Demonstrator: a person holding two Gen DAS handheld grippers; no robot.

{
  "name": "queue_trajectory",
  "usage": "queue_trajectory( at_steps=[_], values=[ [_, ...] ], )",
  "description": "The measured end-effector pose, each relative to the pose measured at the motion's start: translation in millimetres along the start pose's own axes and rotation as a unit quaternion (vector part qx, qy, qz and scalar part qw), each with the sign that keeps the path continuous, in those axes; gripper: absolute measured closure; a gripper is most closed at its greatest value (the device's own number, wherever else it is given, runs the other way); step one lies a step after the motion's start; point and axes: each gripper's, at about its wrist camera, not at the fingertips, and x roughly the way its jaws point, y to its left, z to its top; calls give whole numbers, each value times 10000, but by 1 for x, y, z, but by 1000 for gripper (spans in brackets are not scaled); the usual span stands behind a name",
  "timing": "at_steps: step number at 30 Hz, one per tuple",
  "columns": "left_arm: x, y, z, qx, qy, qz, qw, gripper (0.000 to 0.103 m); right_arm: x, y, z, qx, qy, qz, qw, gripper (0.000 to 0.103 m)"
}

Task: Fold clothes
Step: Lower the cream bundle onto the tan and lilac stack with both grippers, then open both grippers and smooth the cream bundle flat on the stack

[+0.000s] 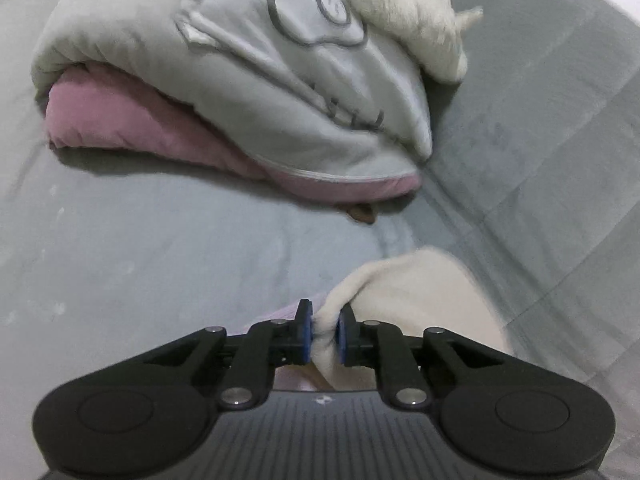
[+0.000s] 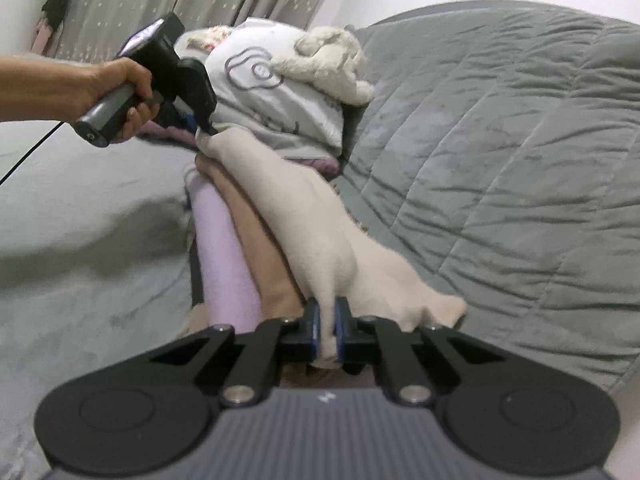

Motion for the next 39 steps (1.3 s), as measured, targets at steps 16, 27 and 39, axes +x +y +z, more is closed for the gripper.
queue_trajectory(
  at_steps=[16,27,39],
  values=[
    [-58,-40,11,1319,-807,344,9874,62,10,-132,-13,3848,-452,1319,9124,64],
    [-59,-31,13,937,-705,-3,9931,61,69,-175,-35,5017,1,963,8596,61],
    [-47,-72,-13,2050,-282,-769,9753,60,101,-161,-53,4773,583,-704,8740,103]
  ],
)
